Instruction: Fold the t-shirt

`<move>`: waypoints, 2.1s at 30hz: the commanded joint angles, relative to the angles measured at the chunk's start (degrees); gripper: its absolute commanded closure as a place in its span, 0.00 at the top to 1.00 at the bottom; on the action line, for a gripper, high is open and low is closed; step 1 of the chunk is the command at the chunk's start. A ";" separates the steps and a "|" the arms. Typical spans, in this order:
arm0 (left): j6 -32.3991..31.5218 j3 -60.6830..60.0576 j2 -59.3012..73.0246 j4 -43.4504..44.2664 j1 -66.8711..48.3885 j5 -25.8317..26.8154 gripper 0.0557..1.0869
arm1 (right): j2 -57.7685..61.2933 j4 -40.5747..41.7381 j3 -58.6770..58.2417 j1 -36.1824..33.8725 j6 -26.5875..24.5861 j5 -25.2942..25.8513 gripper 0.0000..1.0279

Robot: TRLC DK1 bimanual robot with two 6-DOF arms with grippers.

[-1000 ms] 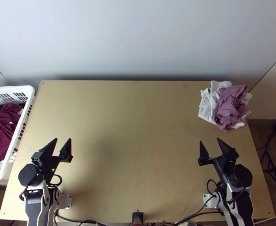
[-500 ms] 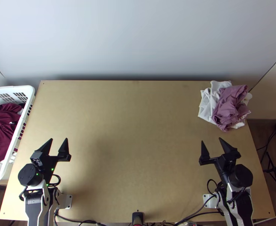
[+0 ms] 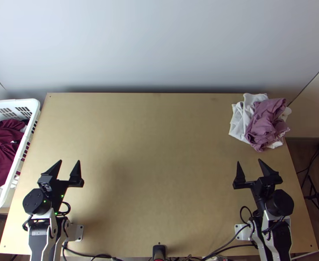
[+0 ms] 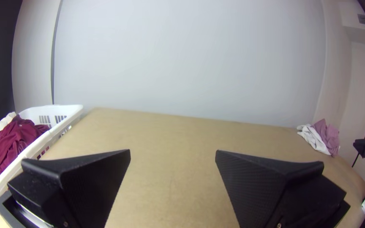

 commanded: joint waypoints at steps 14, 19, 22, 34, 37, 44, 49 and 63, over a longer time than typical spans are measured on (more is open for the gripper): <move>6.50 0.21 1.70 0.85 -2.31 -3.00 0.95 | 0.01 3.59 0.72 -0.67 -1.21 0.10 0.96; 7.82 0.39 2.41 1.29 -2.31 -2.91 0.95 | 4.67 4.73 4.24 -0.76 -1.21 0.18 0.96; 7.91 1.70 3.37 1.64 -1.78 -2.91 0.95 | 9.59 5.17 6.87 -1.46 -1.65 0.18 0.96; 8.70 18.67 19.46 -0.29 -1.17 -3.52 0.82 | 33.94 6.05 28.32 1.35 0.11 4.75 0.96; 8.61 24.12 22.71 -2.31 -1.17 -4.40 0.86 | 39.39 5.08 34.91 4.34 -0.15 8.27 0.96; 7.65 39.58 35.72 -8.73 -1.08 -4.84 0.96 | 52.13 2.01 48.88 6.27 1.34 9.06 0.96; 3.52 49.52 43.36 -9.52 1.30 -5.81 0.96 | 63.38 -3.53 58.55 8.73 4.59 9.06 0.96; 1.06 68.06 65.34 -14.97 -1.52 -6.07 0.95 | 80.52 -0.80 70.59 10.75 6.53 9.15 0.96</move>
